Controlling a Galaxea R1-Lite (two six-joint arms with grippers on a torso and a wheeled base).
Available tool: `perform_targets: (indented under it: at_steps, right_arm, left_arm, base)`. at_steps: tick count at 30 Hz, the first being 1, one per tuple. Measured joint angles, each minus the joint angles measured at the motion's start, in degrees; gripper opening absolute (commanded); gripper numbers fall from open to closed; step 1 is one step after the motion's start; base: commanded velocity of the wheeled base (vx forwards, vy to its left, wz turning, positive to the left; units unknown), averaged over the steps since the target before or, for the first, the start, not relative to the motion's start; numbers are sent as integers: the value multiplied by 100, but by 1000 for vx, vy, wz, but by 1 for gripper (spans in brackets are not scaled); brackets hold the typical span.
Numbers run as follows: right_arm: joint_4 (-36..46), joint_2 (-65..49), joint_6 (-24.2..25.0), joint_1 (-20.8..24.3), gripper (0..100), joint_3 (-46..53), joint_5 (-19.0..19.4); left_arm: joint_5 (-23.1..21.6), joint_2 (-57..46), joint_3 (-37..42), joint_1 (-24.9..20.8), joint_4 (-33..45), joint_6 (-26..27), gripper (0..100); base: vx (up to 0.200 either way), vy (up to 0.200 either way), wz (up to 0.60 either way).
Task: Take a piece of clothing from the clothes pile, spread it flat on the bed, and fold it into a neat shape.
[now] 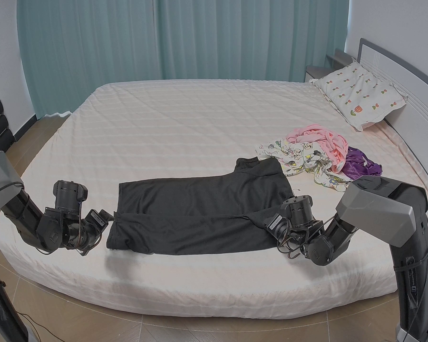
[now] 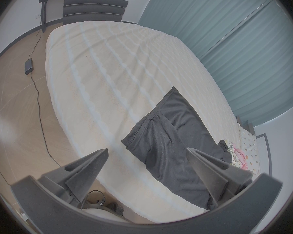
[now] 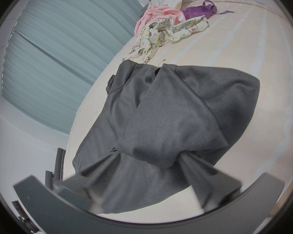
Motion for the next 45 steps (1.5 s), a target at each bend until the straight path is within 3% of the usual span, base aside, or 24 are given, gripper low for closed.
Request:
perform_targets:
  at_steps: [4, 14, 23, 37, 45]
  right_arm:
    - [9, -30, -7, 16, 0, 37, -272]
    - [111, -440, -49, 0, 0, 293, -257]
    - [1052, -1190, -100, -111, 0, 513, 401]
    - [1384, -1604, -1176, -417, 0, 436, 853]
    - [2166, -1642, -1634, -450, 0, 0, 900]
  left_arm:
    - [2, -1, 11, 7, 0, 0, 100]
    - [15, -15, 52, 7, 1, 0, 100]
    - [39, -28, 65, 7, 6, 9, 100]
    - [59, -34, 76, 0, 11, 9, 100]
    - [59, -22, 59, -6, 9, 22, 100]
  base:
    - [0, 0, 0]
    - [0, 0, 0]
    - [0, 0, 0]
    - [0, 0, 0]
    - [0, 0, 0]
